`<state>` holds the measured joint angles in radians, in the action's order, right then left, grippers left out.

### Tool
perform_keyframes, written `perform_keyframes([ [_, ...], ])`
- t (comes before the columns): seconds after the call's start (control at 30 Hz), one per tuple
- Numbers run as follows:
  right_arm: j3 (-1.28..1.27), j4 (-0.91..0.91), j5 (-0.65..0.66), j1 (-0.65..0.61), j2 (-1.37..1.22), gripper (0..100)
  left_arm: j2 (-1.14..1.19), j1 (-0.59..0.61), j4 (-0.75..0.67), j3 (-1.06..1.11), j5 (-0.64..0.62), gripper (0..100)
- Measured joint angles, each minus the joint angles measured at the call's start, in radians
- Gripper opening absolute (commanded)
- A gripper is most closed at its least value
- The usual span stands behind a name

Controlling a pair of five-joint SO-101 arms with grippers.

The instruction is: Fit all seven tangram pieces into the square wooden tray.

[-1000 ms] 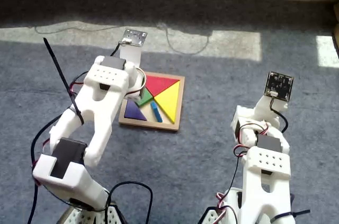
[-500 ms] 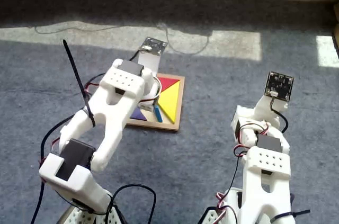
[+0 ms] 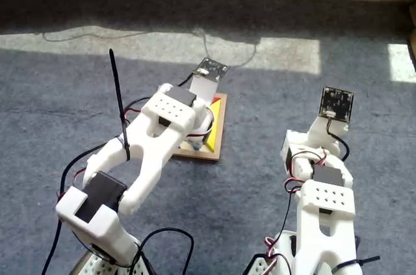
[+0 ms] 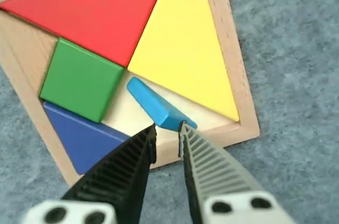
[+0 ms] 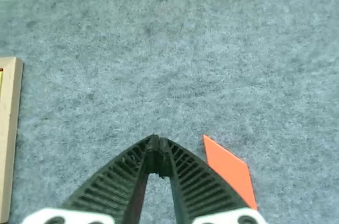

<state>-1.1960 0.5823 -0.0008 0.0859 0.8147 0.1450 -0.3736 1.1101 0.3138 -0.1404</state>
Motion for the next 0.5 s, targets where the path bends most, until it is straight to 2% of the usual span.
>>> perform_keyframes([
  [0.5, 0.000, 0.000, 0.000, -0.006, 0.000, 1.0, 0.000, -0.003, -0.126, 0.012, 0.000, 9],
])
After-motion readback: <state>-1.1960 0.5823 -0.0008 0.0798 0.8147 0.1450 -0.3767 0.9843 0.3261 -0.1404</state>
